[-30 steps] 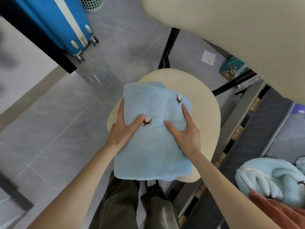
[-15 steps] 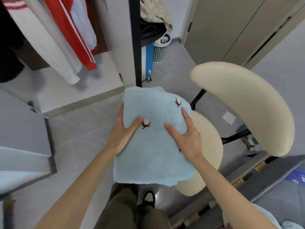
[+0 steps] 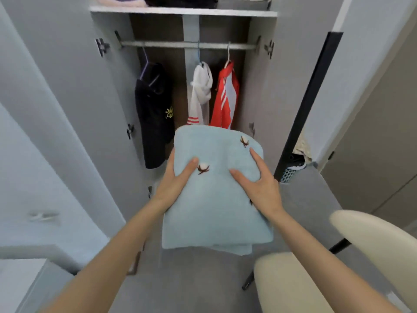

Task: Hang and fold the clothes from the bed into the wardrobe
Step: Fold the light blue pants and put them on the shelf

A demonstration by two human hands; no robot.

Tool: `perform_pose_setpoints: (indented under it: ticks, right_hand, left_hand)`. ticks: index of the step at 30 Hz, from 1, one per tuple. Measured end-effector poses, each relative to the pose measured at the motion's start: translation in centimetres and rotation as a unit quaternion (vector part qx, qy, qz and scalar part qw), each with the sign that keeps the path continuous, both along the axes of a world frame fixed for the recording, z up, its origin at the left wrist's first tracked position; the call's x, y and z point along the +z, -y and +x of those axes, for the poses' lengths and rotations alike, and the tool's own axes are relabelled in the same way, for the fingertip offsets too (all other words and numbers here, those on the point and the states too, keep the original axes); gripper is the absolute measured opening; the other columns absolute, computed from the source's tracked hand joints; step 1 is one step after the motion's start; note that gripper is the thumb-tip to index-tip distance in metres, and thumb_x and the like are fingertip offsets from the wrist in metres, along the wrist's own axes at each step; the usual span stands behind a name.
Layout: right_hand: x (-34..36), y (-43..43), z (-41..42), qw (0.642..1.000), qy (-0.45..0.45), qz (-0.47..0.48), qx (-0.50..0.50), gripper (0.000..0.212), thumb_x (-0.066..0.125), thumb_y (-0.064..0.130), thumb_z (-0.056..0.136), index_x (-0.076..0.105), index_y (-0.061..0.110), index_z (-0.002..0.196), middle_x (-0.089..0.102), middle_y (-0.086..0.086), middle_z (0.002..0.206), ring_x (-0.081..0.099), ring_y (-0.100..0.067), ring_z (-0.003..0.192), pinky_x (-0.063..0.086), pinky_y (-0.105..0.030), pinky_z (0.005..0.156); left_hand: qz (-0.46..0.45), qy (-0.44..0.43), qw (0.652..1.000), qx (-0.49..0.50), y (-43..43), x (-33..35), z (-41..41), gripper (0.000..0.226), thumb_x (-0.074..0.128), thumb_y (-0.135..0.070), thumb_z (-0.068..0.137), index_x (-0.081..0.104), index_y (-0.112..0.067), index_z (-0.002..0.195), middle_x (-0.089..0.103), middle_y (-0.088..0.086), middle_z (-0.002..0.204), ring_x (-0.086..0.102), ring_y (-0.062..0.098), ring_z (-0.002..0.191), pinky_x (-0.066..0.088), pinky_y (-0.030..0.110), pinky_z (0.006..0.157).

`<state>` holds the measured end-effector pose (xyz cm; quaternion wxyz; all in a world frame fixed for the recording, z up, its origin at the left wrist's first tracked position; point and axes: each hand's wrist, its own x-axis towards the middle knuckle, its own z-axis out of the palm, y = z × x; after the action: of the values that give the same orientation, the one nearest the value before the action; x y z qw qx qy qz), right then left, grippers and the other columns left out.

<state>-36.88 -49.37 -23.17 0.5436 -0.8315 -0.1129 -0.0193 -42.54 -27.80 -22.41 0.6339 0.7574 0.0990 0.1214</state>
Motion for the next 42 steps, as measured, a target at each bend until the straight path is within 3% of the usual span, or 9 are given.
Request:
perform_pose_setpoints:
  ticks: [3, 7, 12, 17, 22, 25, 29, 34, 42]
  right_hand:
    - [5.0, -3.6, 1.2, 0.999, 0.027, 0.012, 0.032, 0.08, 0.065, 0.072, 0.072, 0.029, 0.055, 0.141, 0.048, 0.025, 0.123, 0.05, -0.006, 0.112, 0.041, -0.025, 0.091]
    - [11.9, -8.6, 3.0, 0.996, 0.073, 0.02, 0.051, 0.08, 0.066, 0.071, 0.071, 0.031, 0.054, 0.141, 0.048, 0.022, 0.128, 0.05, -0.012, 0.12, 0.044, -0.036, 0.101]
    - [19.7, -14.2, 5.7, 0.991, 0.118, 0.048, 0.045, 0.078, 0.068, 0.071, 0.068, 0.034, 0.057, 0.137, 0.05, 0.022, 0.124, 0.053, -0.013, 0.117, 0.047, -0.035, 0.099]
    - [26.8, -17.8, 9.1, 0.984, 0.167, 0.058, 0.031, 0.081, 0.067, 0.075, 0.064, 0.034, 0.058, 0.136, 0.048, 0.023, 0.127, 0.049, -0.016, 0.124, 0.043, -0.043, 0.104]
    - [32.7, -19.7, 14.0, 0.978, 0.199, 0.055, 0.019, 0.083, 0.067, 0.076, 0.064, 0.035, 0.056, 0.137, 0.049, 0.021, 0.126, 0.051, -0.014, 0.12, 0.045, -0.041, 0.103]
    - [35.1, -20.6, 17.8, 0.975, 0.213, 0.064, 0.02, 0.083, 0.07, 0.071, 0.067, 0.037, 0.048, 0.139, 0.048, 0.022, 0.119, 0.053, -0.013, 0.117, 0.046, -0.036, 0.1]
    - [37.7, -22.0, 24.4, 0.971, 0.226, 0.072, 0.029, 0.086, 0.071, 0.07, 0.066, 0.038, 0.043, 0.141, 0.05, 0.015, 0.135, 0.051, -0.015, 0.121, 0.044, -0.041, 0.105]
    - [41.9, -24.7, 33.5, 0.968, 0.226, 0.093, 0.058, 0.083, 0.072, 0.066, 0.069, 0.04, 0.04, 0.141, 0.05, 0.011, 0.137, 0.051, -0.017, 0.121, 0.043, -0.043, 0.105]
    - [47.3, -33.1, 45.7, 0.964, 0.195, 0.125, 0.132, 0.081, 0.072, 0.057, 0.074, 0.039, 0.034, 0.145, 0.046, 0.006, 0.142, 0.05, -0.019, 0.123, 0.043, -0.039, 0.105]
  left_hand:
    - [-0.003, 0.04, 0.999, 0.006, -3.6, 4.7, 0.4, 0.073, 0.057, -0.075, 0.076, 0.024, -0.059, 0.139, 0.049, -0.029, 0.132, 0.054, -0.002, 0.116, 0.045, 0.035, 0.1]
    - [-0.002, 0.1, 0.995, 0.004, -8.8, 11.1, 1.7, 0.071, 0.059, -0.074, 0.075, 0.031, -0.056, 0.137, 0.055, -0.033, 0.122, 0.058, -0.01, 0.105, 0.047, 0.023, 0.085]
    - [0.006, 0.158, 0.987, -0.019, -14.6, 19.1, 4.3, 0.067, 0.061, -0.07, 0.077, 0.035, -0.052, 0.137, 0.057, -0.026, 0.126, 0.059, 0.001, 0.112, 0.048, 0.035, 0.098]
    - [0.011, 0.213, 0.976, -0.042, -18.3, 26.5, 8.0, 0.065, 0.062, -0.062, 0.081, 0.036, -0.047, 0.139, 0.058, -0.023, 0.126, 0.06, 0.0, 0.11, 0.049, 0.027, 0.092]
    - [-0.015, 0.231, 0.971, -0.06, -20.4, 31.7, 13.8, 0.06, 0.064, -0.056, 0.082, 0.041, -0.04, 0.136, 0.062, -0.014, 0.123, 0.064, 0.005, 0.106, 0.053, 0.025, 0.084]
    - [-0.02, 0.242, 0.968, -0.065, -21.5, 33.9, 18.1, 0.059, 0.065, -0.054, 0.082, 0.044, -0.039, 0.134, 0.063, -0.01, 0.124, 0.064, 0.01, 0.108, 0.053, 0.033, 0.09]
    - [0.006, 0.249, 0.967, -0.063, -23.0, 36.7, 24.5, 0.05, 0.063, -0.054, 0.084, 0.046, -0.04, 0.128, 0.064, -0.015, 0.117, 0.064, -0.006, 0.094, 0.048, 0.016, 0.081]
    - [0.035, 0.243, 0.968, -0.058, -25.9, 41.4, 32.6, 0.066, 0.061, -0.058, 0.083, 0.035, -0.037, 0.14, 0.058, -0.006, 0.128, 0.061, 0.017, 0.111, 0.052, 0.038, 0.091]
    - [0.091, 0.216, 0.972, -0.031, -34.0, 47.1, 42.5, 0.057, 0.057, -0.06, 0.085, 0.045, -0.034, 0.135, 0.064, -0.006, 0.123, 0.065, 0.015, 0.107, 0.053, 0.029, 0.083]
